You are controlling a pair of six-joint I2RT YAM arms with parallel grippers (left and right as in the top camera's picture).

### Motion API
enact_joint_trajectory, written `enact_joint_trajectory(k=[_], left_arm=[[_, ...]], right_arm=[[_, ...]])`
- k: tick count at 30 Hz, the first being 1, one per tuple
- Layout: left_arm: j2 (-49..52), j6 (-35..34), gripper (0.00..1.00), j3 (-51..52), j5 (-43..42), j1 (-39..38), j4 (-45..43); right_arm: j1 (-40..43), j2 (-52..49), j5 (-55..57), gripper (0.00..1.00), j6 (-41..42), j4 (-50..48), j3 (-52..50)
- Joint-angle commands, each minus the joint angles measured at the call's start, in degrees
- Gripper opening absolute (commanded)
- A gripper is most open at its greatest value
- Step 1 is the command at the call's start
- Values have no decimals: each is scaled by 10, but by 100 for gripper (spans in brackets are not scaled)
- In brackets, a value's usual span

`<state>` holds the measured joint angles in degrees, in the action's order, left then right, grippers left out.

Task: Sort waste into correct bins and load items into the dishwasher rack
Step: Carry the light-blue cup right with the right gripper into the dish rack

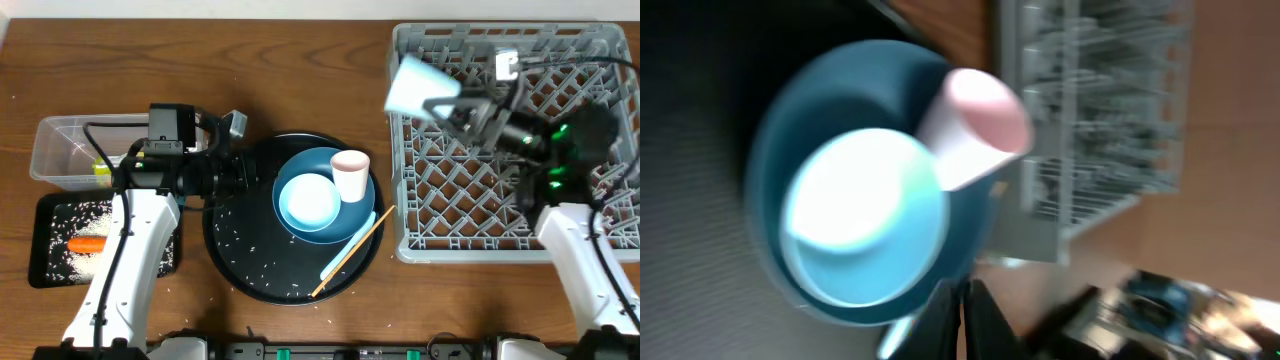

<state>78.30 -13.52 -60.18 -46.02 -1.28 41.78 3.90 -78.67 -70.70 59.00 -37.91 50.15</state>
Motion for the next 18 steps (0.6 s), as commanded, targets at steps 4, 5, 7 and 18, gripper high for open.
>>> enact_joint_trajectory(k=[4, 5, 7, 18], left_arm=[[0, 10, 6, 1, 99, 2, 7], [0, 11, 6, 1, 110, 2, 9], [0, 10, 6, 1, 133, 2, 14], [0, 10, 7, 1, 238, 2, 20]], right_arm=[[59, 8, 80, 1, -162, 228, 68], [63, 8, 107, 1, -203, 287, 81], [66, 8, 186, 1, -287, 414, 112], [-18, 1, 628, 1, -512, 791, 304]])
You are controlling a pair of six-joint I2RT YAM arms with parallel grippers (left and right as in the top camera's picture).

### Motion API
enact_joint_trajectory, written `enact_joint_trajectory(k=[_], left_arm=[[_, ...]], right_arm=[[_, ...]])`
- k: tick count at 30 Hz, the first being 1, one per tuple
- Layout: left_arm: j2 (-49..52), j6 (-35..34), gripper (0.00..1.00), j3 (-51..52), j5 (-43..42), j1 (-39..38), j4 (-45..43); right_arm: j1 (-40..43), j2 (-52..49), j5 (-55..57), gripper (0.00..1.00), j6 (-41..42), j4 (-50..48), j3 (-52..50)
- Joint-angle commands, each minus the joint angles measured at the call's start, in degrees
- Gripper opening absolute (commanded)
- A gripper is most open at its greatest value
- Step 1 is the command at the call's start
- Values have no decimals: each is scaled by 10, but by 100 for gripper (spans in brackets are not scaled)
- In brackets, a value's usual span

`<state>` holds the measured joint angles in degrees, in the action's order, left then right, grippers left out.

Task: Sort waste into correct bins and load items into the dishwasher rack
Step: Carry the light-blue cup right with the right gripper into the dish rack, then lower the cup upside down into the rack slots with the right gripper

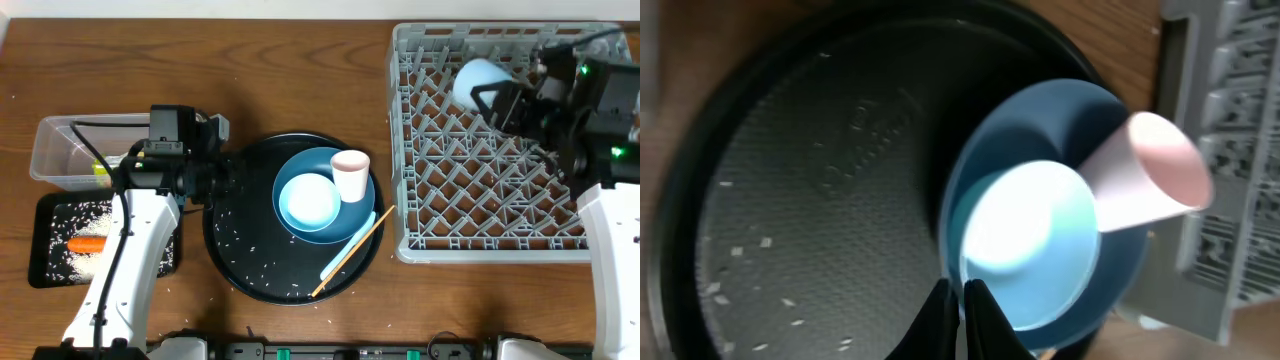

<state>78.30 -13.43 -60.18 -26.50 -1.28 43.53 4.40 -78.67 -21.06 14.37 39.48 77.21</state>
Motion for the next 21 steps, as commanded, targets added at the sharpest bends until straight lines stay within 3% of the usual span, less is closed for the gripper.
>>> enact_joint_trajectory(k=[1, 6, 9, 12, 14, 17, 21], left_arm=[[0, 10, 7, 1, 52, 2, 6], [0, 10, 8, 1, 84, 2, 19], [0, 10, 28, 1, 84, 2, 20], [0, 10, 35, 1, 84, 2, 20], [0, 10, 50, 1, 84, 2, 20], [0, 10, 98, 1, 84, 2, 21], [0, 10, 98, 1, 84, 2, 21]], right_arm=[[-33, -5, 146, 1, -66, 28, 42], [-70, -71, 192, 1, -78, 95, 91], [-75, -139, 196, 1, -83, 171, 157], [-74, -206, 196, 0, -83, 240, 238], [-74, -247, 196, 1, -82, 274, 293], [-74, -283, 196, 1, -82, 296, 341], [-74, -313, 187, 1, -82, 296, 354]])
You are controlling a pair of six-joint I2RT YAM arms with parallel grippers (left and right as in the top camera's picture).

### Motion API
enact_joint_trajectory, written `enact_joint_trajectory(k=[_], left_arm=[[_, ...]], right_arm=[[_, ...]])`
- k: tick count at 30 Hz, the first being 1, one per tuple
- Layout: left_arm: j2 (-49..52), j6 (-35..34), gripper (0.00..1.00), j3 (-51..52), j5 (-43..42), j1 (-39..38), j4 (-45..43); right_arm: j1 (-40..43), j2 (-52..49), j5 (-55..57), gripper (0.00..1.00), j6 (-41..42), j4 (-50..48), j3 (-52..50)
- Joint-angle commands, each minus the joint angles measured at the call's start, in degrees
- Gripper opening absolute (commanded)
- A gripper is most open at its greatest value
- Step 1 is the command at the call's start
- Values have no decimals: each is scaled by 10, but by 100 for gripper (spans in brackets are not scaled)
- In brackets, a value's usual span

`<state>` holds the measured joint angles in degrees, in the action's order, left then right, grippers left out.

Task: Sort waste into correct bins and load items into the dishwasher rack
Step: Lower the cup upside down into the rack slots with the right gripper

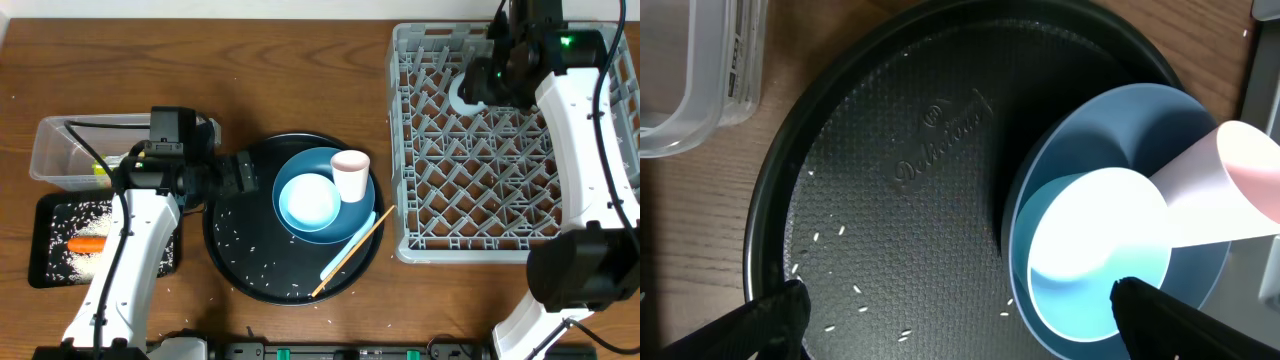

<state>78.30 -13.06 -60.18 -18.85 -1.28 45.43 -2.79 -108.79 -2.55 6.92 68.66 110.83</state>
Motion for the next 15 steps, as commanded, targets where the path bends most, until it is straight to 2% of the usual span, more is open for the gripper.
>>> enact_joint_trajectory(k=[1, 6, 15], left_arm=[[0, 6, 98, 1, 7, 2, 2], [0, 6, 98, 1, 7, 2, 2], [0, 6, 98, 1, 7, 2, 2]], right_arm=[[-2, -18, -5, 1, -8, 6, 18], [-2, -53, -43, 1, -8, 8, 18], [4, -92, -43, 1, -12, -10, 18]])
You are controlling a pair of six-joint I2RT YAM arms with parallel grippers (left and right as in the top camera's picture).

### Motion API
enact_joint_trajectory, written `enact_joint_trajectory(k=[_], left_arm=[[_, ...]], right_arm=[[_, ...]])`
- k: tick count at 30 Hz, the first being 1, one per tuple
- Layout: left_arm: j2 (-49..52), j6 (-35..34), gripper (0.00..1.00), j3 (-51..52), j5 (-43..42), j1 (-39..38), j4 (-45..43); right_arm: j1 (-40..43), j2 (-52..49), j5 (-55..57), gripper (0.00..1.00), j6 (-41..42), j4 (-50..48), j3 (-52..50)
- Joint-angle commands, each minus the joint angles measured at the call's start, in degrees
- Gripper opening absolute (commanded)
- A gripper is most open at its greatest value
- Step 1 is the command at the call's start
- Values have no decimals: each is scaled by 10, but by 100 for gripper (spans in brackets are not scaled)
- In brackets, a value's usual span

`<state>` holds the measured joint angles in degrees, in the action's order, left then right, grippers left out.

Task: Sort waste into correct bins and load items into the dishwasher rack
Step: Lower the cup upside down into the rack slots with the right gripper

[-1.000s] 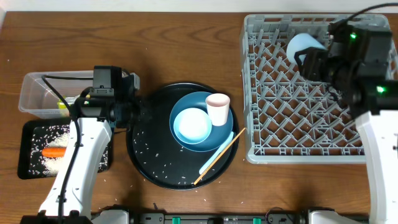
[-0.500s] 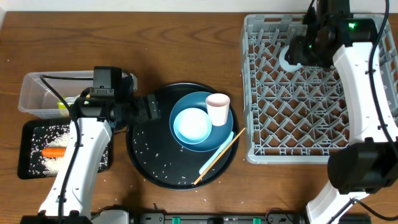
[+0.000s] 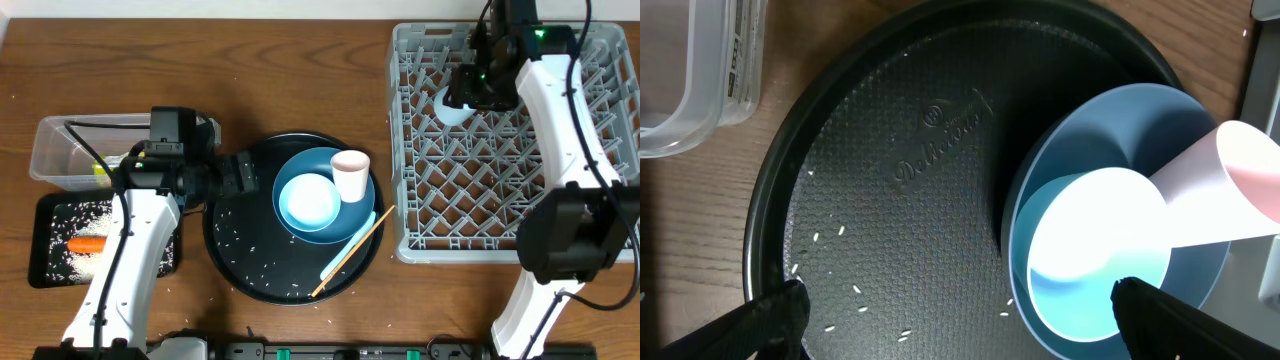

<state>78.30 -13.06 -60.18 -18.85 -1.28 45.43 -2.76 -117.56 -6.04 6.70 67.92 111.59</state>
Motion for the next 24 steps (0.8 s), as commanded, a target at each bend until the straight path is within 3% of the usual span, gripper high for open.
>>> enact_joint_trajectory(k=[1, 24], left_arm=[[0, 6, 98, 1, 7, 2, 2], [0, 6, 98, 1, 7, 2, 2]], right_arm=[[5, -5, -9, 1, -10, -3, 10], [6, -18, 45, 1, -10, -21, -44]])
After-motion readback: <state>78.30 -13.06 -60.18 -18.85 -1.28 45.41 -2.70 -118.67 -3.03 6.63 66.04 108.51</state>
